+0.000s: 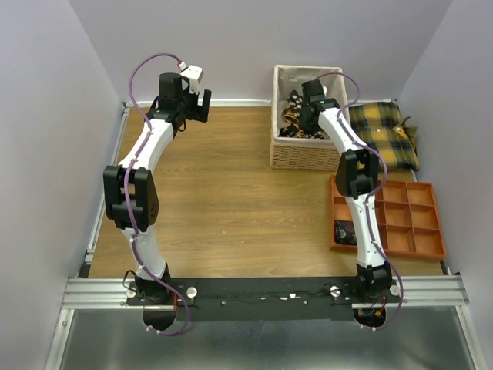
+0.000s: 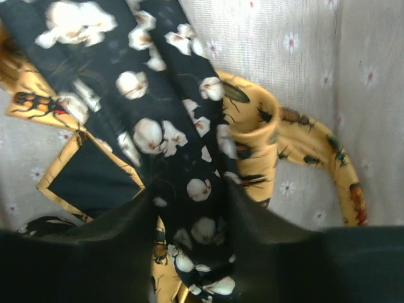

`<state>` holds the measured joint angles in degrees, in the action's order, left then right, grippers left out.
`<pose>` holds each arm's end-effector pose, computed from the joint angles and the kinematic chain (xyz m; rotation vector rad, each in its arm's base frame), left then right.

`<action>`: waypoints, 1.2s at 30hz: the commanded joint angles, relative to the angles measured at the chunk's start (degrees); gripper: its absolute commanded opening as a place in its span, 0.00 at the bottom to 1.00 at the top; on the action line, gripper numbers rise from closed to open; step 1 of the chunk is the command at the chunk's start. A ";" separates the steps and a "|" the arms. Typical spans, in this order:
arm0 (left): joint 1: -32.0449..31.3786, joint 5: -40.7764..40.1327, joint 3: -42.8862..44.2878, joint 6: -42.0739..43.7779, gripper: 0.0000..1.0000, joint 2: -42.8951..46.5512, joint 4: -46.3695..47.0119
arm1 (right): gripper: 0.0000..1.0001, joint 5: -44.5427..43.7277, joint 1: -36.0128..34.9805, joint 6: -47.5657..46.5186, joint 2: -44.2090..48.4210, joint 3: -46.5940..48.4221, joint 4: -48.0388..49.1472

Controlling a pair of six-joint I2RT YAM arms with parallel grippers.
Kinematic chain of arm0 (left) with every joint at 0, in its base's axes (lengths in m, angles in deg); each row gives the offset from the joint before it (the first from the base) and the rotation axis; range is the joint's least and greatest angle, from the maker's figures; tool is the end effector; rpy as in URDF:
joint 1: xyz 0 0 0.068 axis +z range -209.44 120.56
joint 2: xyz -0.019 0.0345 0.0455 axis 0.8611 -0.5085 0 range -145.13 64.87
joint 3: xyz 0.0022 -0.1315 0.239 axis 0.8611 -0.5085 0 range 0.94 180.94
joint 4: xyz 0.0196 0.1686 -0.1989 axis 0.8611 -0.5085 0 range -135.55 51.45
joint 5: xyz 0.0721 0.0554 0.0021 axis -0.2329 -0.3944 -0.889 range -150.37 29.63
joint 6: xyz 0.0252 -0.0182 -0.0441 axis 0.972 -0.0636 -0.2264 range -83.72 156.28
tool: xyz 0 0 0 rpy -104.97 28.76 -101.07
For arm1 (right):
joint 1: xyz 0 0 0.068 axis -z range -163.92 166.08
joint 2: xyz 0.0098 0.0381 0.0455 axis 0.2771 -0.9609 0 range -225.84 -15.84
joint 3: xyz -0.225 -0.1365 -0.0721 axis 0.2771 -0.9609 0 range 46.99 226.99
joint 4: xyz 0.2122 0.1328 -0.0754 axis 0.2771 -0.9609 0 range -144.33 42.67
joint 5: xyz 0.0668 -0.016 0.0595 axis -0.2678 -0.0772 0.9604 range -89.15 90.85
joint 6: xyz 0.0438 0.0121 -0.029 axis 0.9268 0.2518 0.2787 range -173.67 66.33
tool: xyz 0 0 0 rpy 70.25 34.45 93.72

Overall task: Roll the ties
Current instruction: Pick up the tie from the bin.

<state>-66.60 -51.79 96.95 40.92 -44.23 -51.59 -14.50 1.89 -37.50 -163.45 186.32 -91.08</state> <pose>0.4526 -0.0621 0.3178 0.3023 2.0032 -0.1794 0.5458 0.1284 0.1937 0.1547 2.4319 -0.0973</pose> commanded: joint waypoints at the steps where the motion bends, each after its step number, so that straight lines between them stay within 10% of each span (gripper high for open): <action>1: -0.22 0.03 1.46 -0.07 0.99 -0.50 -1.11 | 0.27 -0.47 0.04 2.03 -1.11 -0.72 -5.83; 6: -0.22 0.30 1.46 -0.25 0.99 -0.15 -1.55 | 0.01 -0.12 -0.04 2.56 4.52 -6.61 -0.39; 36: -0.22 1.53 -2.23 -0.60 0.99 2.40 -0.85 | 0.12 4.54 -0.04 0.62 17.27 -13.73 7.71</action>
<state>-66.66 -51.71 95.96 40.86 -44.23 -52.42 -13.06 1.93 -38.07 -144.55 173.62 -85.68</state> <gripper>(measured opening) 0.987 0.103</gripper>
